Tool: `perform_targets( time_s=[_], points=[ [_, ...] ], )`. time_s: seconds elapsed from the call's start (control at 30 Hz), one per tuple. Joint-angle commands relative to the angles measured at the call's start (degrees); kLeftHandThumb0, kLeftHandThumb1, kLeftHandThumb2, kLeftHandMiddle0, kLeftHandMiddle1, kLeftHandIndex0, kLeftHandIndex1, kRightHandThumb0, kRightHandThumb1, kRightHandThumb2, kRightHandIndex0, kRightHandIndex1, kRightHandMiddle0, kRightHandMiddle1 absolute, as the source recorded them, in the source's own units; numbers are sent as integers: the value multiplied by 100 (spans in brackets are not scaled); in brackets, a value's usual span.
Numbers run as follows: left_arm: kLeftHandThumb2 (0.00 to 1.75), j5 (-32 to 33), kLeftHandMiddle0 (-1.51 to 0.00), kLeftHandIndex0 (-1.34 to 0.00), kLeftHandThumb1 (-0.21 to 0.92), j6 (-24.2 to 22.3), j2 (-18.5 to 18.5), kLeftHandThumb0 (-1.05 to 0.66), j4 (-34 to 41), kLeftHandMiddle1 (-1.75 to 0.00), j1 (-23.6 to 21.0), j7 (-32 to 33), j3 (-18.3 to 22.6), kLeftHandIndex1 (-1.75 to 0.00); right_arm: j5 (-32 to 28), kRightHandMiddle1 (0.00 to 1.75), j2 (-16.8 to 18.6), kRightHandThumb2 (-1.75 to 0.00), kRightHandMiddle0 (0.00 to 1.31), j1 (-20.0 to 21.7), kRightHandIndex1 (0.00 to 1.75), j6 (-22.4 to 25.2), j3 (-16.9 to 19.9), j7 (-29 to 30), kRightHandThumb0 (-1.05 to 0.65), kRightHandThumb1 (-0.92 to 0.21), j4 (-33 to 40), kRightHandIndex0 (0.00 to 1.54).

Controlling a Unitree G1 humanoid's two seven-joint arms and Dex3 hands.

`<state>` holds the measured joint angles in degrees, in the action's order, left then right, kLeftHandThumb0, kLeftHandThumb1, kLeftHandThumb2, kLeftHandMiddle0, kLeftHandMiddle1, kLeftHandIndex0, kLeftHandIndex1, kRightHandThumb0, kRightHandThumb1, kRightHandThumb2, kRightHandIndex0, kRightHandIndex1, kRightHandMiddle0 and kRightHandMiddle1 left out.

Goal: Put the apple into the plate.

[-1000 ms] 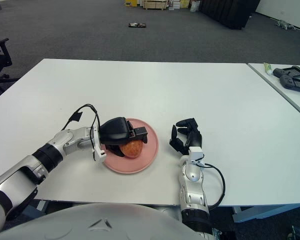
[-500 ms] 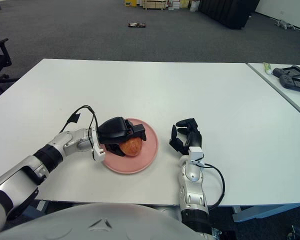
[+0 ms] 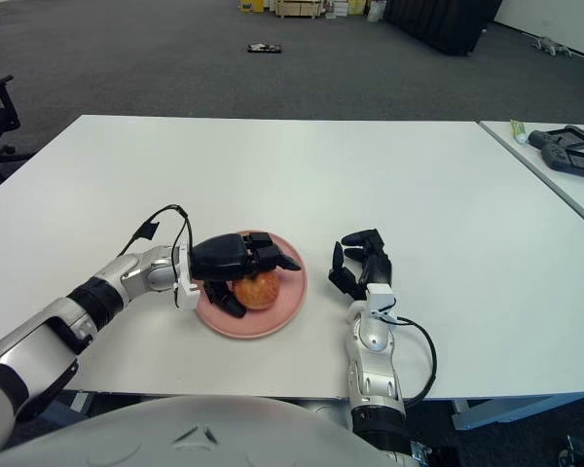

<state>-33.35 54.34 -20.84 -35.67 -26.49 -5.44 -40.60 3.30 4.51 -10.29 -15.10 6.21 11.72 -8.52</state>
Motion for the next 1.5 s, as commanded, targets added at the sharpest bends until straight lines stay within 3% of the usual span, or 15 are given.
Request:
perform_targets(
  time_s=[0.0, 0.47, 0.87, 1.0, 1.13, 1.33, 1.47],
  points=[
    [103, 82, 0, 0, 92, -143, -128, -100, 38, -1, 267, -599, -71, -1, 6, 175, 12, -89, 35, -52, 166, 185, -7, 30, -39, -66, -52, 43],
    [98, 652, 0, 0, 92, -354, -206, -105, 682, 0, 457, -1281, 284, 0, 59, 175, 13, -88, 35, -57, 166, 311, -16, 104, -39, -66, 23, 47],
    [96, 638, 0, 0, 92, -395, -185, -105, 924, 0, 569, -1296, 596, 0, 10, 175, 38, -88, 35, -65, 167, 352, -17, 112, -39, -66, 65, 48],
    [98, 1042, 0, 0, 92, -365, -267, -105, 1018, 0, 583, -1312, 898, 0, 15, 175, 36, -89, 35, -74, 169, 441, -28, 99, -39, -66, 107, 48],
    [99, 1457, 0, 0, 92, -560, -402, -105, 1266, 0, 568, -1642, 1121, 0, 26, 175, 26, -89, 36, -89, 170, 474, -44, 87, -39, -66, 140, 46],
    [104, 1746, 0, 0, 92, -1317, -347, -102, 1606, 0, 873, -1765, 1468, 0, 94, 175, 0, -90, 36, -93, 171, 387, -71, 110, -39, -65, 105, 45],
    [108, 2623, 0, 0, 92, -1701, -214, -100, 1706, 0, 1161, -1849, 1902, 0, 69, 175, -11, -90, 36, -97, 172, 314, -77, 75, -39, -65, 76, 45]
  ],
)
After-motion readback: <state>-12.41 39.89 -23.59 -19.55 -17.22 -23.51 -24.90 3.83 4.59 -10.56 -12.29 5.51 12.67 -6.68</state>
